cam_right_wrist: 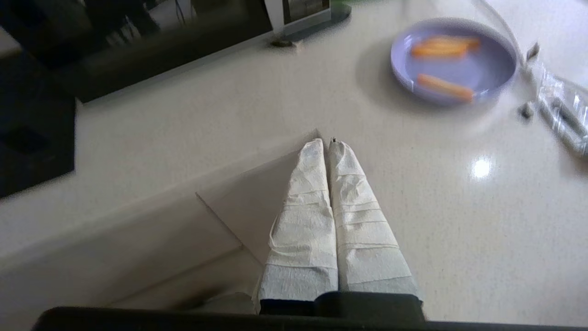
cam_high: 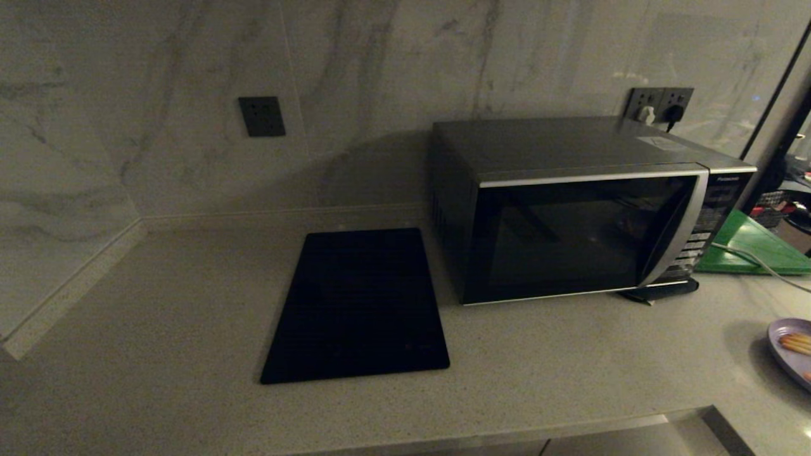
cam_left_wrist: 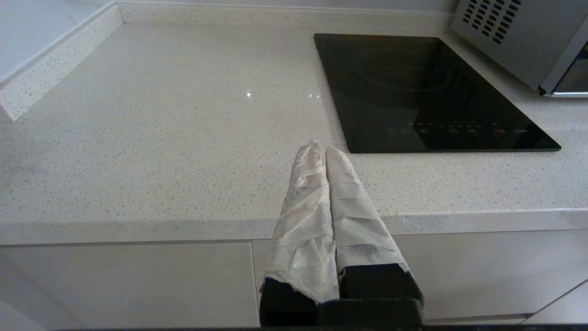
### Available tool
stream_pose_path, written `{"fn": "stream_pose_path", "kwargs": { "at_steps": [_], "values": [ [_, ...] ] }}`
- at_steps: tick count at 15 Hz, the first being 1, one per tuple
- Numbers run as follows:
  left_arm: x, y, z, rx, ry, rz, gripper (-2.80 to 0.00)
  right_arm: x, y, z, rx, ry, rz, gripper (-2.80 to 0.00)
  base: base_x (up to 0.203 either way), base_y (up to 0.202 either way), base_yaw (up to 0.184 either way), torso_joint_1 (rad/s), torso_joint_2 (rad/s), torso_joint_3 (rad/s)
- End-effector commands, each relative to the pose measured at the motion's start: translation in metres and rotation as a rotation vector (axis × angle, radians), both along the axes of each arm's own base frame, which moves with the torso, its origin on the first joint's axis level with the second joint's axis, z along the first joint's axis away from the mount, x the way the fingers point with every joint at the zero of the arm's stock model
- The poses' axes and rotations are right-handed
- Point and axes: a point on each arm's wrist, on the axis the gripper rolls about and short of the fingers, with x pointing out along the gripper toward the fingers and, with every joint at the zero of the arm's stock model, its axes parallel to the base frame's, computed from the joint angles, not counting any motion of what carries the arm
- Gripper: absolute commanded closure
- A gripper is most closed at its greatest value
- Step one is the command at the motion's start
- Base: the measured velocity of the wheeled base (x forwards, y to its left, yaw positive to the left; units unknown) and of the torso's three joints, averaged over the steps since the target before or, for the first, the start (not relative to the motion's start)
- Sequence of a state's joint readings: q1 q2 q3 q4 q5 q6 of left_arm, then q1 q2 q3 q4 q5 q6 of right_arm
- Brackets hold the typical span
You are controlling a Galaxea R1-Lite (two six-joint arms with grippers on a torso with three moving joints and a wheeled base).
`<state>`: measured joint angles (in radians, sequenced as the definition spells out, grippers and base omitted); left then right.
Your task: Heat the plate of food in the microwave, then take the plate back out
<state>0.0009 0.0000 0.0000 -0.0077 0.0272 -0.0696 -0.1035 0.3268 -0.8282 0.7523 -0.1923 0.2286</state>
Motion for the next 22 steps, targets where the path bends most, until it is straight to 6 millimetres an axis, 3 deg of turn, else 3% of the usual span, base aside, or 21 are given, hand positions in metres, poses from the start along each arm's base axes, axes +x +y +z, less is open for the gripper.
{"fn": "stream_pose_path", "kwargs": {
  "at_steps": [1,6,16,19,22],
  "values": [
    [0.000,0.000,0.000,-0.001,0.001,0.001,0.00,-0.007,0.001,-0.006,0.003,-0.014,0.000,0.00,0.000,0.000,0.000,0.000,0.00,0.000],
    [0.000,0.000,0.000,-0.001,0.001,0.000,0.00,-0.013,-0.005,-0.009,-0.012,-0.037,0.059,0.00,0.000,0.000,0.000,0.000,0.00,0.000],
    [0.000,0.000,0.000,-0.001,0.001,0.001,0.00,-0.028,-0.008,-0.082,-0.040,-0.025,0.062,0.00,0.000,0.000,0.000,0.000,0.00,0.000],
    [0.000,0.000,0.000,-0.001,0.001,0.001,0.00,-0.024,-0.008,-0.090,0.001,-0.011,0.040,0.00,0.000,0.000,0.000,0.000,0.00,0.000],
    [0.000,0.000,0.000,-0.001,0.001,0.001,0.00,-0.005,-0.008,-0.101,-0.013,-0.040,0.043,0.00,0.000,0.000,0.000,0.000,0.00,0.000]
  ]
}}
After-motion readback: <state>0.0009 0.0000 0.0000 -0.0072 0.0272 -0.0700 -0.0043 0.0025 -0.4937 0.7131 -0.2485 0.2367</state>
